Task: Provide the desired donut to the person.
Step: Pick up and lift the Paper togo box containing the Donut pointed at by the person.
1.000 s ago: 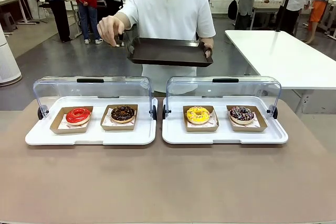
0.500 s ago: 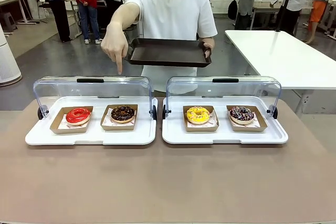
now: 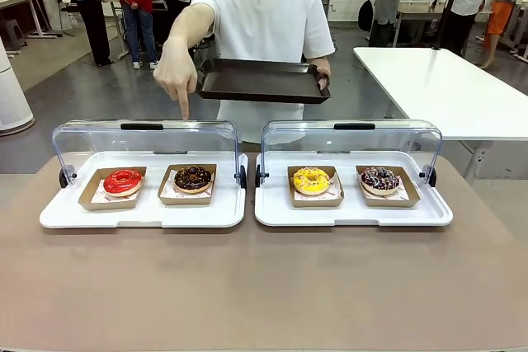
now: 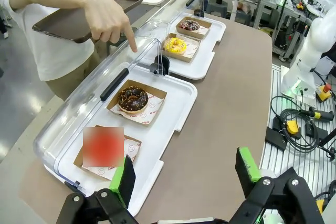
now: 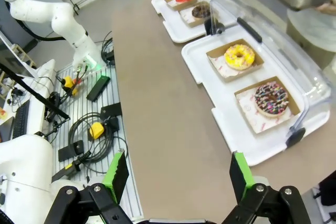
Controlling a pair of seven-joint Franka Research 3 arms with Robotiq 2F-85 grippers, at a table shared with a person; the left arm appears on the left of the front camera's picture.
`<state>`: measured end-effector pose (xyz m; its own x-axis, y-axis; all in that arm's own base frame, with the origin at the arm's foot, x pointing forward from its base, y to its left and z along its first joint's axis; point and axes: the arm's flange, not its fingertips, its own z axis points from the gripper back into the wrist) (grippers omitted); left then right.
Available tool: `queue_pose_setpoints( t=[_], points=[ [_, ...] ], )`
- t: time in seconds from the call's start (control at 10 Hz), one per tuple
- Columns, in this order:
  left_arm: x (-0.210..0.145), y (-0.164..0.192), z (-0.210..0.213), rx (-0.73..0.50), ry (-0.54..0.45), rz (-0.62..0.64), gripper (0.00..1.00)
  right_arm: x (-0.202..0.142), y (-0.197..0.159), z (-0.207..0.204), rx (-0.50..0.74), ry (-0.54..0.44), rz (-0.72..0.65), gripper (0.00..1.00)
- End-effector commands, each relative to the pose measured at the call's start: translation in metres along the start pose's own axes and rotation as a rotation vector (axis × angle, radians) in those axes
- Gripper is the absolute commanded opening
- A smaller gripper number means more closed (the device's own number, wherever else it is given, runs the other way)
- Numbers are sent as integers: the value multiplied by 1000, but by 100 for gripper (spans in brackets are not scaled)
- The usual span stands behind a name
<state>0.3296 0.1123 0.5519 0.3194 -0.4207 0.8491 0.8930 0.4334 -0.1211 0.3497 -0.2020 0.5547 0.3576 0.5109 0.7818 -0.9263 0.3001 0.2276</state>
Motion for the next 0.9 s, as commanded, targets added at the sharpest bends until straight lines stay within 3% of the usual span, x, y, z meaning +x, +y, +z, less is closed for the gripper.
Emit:
queue_pose_setpoints(
  t=[0.0,0.2,0.8],
  points=[
    [-1,0,1,-6,-14,-1,100,14,29,21,-24,-110,113,100],
    [-1,0,1,-6,-14,-1,100,18,34,31,4,-215,171,100],
    [-1,0,1,-6,-14,-1,100,7,19,16,60,-150,114,100]
  ],
)
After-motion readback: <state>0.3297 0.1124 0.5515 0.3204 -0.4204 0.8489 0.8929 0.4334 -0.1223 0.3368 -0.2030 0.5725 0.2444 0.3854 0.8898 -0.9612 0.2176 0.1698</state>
